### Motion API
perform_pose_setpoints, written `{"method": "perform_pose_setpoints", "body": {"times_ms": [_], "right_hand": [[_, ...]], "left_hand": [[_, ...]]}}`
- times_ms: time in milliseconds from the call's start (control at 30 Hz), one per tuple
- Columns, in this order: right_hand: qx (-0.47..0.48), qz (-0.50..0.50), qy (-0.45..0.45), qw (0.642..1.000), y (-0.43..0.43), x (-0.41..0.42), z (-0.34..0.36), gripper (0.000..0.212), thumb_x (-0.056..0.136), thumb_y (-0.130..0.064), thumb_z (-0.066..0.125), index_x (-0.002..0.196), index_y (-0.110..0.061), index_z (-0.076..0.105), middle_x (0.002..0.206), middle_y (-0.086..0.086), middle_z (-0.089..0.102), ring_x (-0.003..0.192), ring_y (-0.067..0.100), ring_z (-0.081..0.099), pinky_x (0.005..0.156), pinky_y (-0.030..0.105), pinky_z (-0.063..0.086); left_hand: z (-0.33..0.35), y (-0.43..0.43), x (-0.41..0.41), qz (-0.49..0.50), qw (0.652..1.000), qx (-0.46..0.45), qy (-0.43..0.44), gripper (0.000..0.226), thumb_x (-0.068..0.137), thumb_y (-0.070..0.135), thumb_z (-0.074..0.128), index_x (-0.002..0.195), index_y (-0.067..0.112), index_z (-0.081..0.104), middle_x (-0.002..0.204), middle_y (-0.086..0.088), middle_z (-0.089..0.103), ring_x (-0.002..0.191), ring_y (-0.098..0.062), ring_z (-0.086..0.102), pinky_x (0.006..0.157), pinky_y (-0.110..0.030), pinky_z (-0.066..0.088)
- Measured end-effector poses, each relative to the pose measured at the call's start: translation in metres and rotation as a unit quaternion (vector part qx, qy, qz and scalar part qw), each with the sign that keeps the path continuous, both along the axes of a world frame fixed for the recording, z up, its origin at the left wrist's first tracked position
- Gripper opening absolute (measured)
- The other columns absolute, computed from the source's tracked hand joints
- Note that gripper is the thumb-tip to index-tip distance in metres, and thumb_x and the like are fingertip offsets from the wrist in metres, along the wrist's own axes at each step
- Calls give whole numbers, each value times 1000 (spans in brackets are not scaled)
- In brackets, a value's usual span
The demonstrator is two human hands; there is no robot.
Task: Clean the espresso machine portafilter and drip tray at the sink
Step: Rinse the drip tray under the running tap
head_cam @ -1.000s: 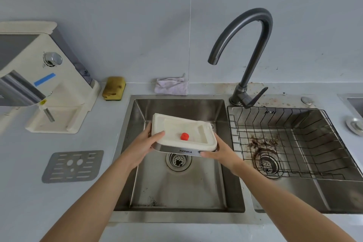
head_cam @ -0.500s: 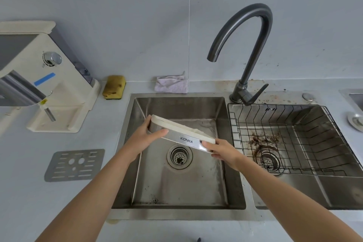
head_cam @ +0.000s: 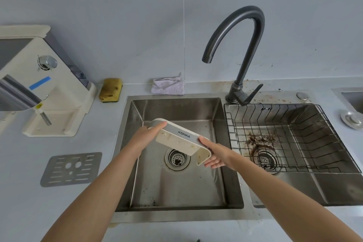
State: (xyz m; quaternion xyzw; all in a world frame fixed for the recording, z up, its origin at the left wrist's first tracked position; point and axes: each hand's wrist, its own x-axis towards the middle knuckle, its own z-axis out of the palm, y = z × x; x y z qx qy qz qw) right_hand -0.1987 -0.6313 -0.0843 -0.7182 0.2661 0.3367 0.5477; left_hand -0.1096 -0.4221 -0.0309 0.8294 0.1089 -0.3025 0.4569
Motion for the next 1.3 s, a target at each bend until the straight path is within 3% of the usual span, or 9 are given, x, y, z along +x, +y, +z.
{"method": "perform_pose_setpoints", "body": {"times_ms": [200,433,667,800,1100,1200,1300], "right_hand": [[-16,-6,1,1000,-1,0,2,81,81,-73,29,109,-5,64,109,16,68,100,25,65,92,36,51],[-26,-12,0,1000,1,-2,3,78,83,-72,29,105,-6,65,107,16,68,98,25,65,92,35,51],[-37,-10,-1,999,4,-2,6,78,83,-71,29,105,-5,65,107,16,68,98,25,65,92,35,51],[-41,5,8,999,8,-1,9,77,83,-72,28,105,-7,63,101,15,67,99,26,65,94,37,50],[-51,10,-9,999,13,4,9,71,83,-70,33,97,-8,63,99,12,66,99,25,64,95,37,49],[-53,-20,-41,998,13,7,10,63,83,-64,42,105,-8,62,110,13,64,105,26,61,98,37,47],[-31,-32,-85,995,14,10,13,59,84,-56,50,124,-12,52,117,3,56,110,22,55,101,34,41]], "left_hand": [[-1,-1,-1,-10,1000,14,-4,58,83,58,51,123,15,55,114,-3,51,97,-19,45,83,-29,33],[-3,3,-1,-21,999,30,14,74,80,65,49,134,15,46,139,-6,45,125,-25,44,87,-33,33],[-3,5,-5,-17,999,27,18,70,82,63,47,133,15,45,139,-6,45,123,-24,43,89,-33,33],[-4,9,-6,-10,999,31,24,74,81,64,46,136,15,44,143,-7,41,130,-27,40,100,-38,34],[-2,18,-13,-2,1000,6,18,69,85,61,44,136,15,42,143,-8,41,127,-24,42,101,-36,34],[0,24,-15,-15,999,-35,10,63,88,62,38,136,21,42,141,-3,43,122,-20,43,94,-31,32],[-1,28,-16,-1,995,-102,13,57,92,57,32,139,26,38,141,1,43,125,-16,42,95,-29,30]]}}
